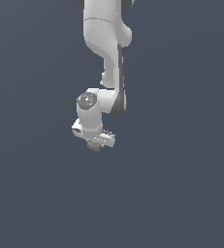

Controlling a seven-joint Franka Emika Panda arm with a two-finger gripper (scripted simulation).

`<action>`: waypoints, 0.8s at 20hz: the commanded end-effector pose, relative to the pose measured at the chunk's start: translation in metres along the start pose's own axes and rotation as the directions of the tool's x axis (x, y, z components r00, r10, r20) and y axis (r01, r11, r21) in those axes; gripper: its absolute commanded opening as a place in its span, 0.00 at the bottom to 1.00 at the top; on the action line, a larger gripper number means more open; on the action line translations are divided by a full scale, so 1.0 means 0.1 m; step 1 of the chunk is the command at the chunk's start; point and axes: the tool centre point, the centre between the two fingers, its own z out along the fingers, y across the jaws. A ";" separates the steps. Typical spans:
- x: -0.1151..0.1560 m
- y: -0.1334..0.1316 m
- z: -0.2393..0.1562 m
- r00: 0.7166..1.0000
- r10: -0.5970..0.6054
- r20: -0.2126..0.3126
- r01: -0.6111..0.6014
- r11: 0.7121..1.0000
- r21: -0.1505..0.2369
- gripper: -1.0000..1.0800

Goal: Pick up the object and move it to a goal position.

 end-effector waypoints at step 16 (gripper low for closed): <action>-0.27 -0.21 -0.64 1.000 -0.001 0.001 0.001 1.000 0.001 0.00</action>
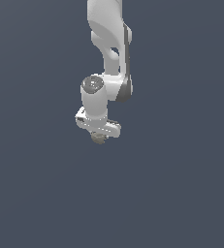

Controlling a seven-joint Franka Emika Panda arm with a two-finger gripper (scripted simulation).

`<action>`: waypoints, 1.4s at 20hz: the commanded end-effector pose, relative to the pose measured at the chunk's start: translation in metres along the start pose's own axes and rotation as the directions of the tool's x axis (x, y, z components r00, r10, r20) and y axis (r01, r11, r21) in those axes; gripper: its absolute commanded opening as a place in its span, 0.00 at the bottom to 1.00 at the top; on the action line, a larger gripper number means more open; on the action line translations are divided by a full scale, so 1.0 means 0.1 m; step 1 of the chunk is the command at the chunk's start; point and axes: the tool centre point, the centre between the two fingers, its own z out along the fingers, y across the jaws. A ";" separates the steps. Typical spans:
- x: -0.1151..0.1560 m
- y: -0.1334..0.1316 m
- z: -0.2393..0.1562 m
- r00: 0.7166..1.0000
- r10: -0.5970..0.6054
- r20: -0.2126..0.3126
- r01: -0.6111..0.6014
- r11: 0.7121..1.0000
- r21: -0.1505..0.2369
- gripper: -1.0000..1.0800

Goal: Pick up the object and move it to a goal position.

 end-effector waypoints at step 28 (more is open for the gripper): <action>-1.07 -0.89 -2.84 1.000 0.000 -0.002 0.000 1.000 -0.002 0.00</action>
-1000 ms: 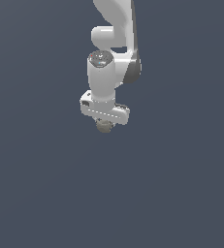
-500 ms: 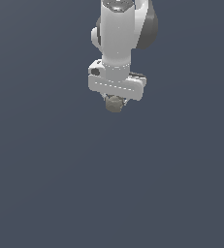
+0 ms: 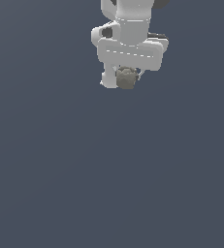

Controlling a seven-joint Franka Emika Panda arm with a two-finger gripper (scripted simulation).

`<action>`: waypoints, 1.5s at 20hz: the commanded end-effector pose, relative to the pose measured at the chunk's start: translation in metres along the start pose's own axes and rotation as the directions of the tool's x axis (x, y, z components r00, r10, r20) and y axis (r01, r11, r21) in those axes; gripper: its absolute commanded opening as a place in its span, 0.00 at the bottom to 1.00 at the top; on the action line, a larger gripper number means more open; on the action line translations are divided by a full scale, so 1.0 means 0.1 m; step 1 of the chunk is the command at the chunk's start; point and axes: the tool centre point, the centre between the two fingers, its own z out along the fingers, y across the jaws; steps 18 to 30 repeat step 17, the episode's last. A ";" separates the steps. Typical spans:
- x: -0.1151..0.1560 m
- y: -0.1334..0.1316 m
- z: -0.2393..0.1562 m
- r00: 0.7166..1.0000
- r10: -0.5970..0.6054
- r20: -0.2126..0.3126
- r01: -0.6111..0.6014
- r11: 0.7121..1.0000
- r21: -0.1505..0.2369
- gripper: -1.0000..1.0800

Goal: Pick up the object and move it to a goal position.

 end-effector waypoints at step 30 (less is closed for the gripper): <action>-0.18 -0.21 -0.60 1.000 0.000 0.002 0.000 1.000 0.001 0.00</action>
